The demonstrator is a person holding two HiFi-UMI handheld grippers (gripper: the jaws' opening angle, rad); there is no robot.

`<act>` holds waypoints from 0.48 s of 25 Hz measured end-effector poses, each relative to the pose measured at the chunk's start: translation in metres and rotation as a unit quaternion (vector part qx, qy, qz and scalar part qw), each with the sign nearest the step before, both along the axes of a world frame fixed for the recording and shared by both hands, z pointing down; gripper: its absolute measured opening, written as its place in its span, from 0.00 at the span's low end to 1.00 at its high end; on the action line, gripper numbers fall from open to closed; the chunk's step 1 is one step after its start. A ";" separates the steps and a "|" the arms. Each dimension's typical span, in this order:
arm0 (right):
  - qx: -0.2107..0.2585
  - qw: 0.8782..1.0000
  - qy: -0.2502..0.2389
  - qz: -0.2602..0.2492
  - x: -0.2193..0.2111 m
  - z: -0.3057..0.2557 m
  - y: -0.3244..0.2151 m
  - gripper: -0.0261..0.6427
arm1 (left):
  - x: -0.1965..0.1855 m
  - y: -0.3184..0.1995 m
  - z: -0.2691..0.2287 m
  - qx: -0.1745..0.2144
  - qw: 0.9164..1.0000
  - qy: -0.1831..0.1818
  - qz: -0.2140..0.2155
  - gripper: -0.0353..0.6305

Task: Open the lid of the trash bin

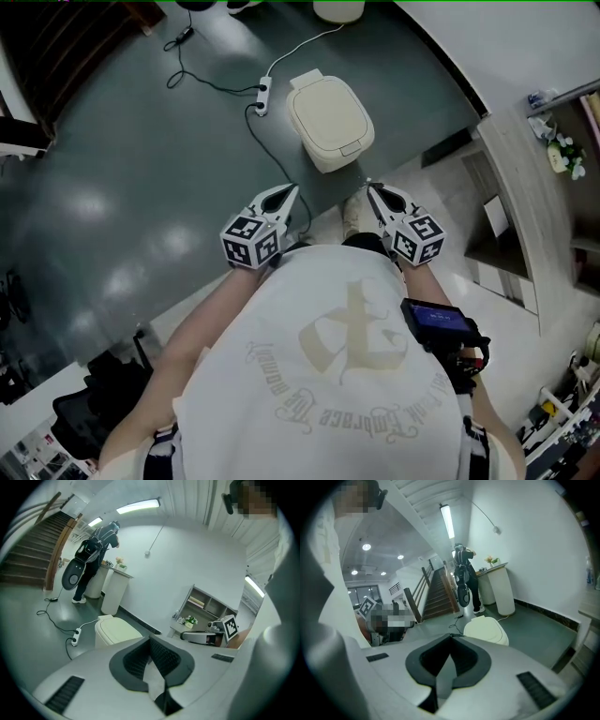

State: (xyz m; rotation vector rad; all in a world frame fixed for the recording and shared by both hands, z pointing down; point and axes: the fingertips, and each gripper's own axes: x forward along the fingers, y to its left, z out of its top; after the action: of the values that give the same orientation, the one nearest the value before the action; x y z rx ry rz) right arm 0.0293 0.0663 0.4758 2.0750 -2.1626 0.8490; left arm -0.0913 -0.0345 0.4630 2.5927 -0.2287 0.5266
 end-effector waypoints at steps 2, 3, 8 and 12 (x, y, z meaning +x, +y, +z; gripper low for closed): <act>-0.003 1.000 0.001 -0.013 0.011 0.001 -0.010 0.05 | 0.010 -0.005 0.001 -0.001 1.000 -0.003 -0.007 0.07; -0.005 1.000 0.001 -0.019 0.016 0.002 -0.015 0.05 | 0.015 -0.007 0.002 -0.002 1.000 -0.005 -0.010 0.07; -0.015 0.999 0.000 -0.046 0.041 0.011 -0.035 0.05 | 0.040 -0.019 0.007 -0.006 0.999 -0.017 -0.027 0.07; -0.023 0.997 -0.006 -0.067 0.058 0.021 -0.051 0.05 | 0.057 -0.030 0.013 -0.006 0.999 -0.028 -0.040 0.07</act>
State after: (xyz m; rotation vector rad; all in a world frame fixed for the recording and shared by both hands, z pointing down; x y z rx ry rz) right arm 0.0873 0.0152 0.4970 1.8834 -2.2366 0.8892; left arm -0.0341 -0.0647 0.4756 2.5473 -0.3444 0.5712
